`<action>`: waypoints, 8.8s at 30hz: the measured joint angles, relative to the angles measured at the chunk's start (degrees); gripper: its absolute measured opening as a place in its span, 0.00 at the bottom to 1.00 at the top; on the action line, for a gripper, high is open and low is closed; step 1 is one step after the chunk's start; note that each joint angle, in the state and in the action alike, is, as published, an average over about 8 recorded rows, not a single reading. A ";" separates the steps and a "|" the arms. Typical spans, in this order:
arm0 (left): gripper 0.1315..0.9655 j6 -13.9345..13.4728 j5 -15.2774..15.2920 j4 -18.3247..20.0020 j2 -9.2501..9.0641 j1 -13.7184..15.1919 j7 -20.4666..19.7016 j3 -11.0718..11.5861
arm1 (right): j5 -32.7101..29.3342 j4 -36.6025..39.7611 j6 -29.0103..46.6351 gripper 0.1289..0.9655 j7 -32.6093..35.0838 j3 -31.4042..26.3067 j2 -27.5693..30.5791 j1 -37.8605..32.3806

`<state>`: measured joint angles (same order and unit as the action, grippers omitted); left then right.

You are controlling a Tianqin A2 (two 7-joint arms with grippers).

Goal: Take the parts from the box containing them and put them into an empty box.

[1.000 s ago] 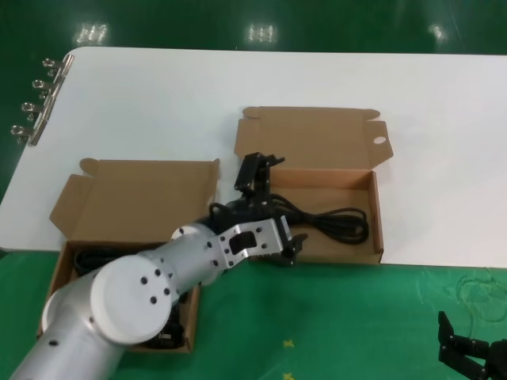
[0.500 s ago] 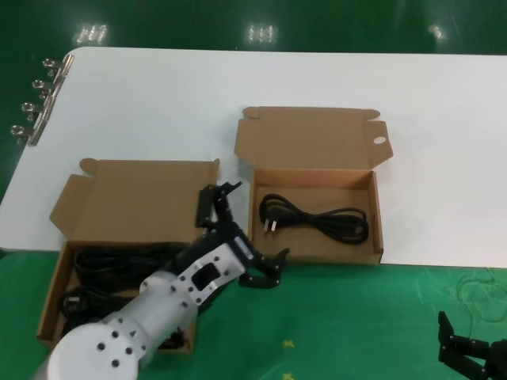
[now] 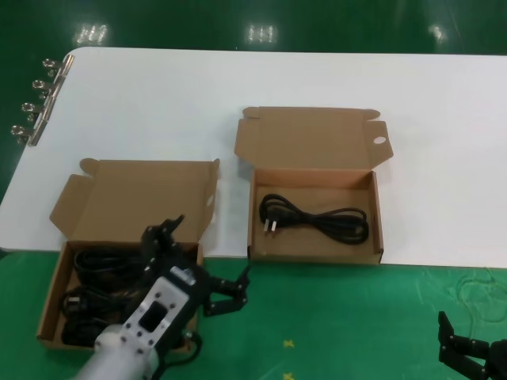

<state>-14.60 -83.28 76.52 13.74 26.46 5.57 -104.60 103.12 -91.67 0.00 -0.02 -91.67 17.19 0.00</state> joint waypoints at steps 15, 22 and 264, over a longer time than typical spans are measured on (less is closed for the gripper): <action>1.00 7.00 -9.52 7.27 1.66 -12.69 -2.67 6.20 | 0.01 0.00 0.00 1.00 0.02 0.00 0.00 0.00; 1.00 10.27 -13.97 10.66 2.43 -18.63 -3.92 9.10 | 0.01 0.00 0.00 1.00 0.03 0.00 0.00 0.00; 1.00 13.42 -18.26 13.93 3.17 -24.33 -5.12 11.88 | 0.01 0.00 0.00 1.00 0.02 0.00 0.00 0.00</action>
<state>-1.18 -101.53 90.45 16.91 2.13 0.45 -92.71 103.13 -91.67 0.00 0.00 -91.67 17.19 0.00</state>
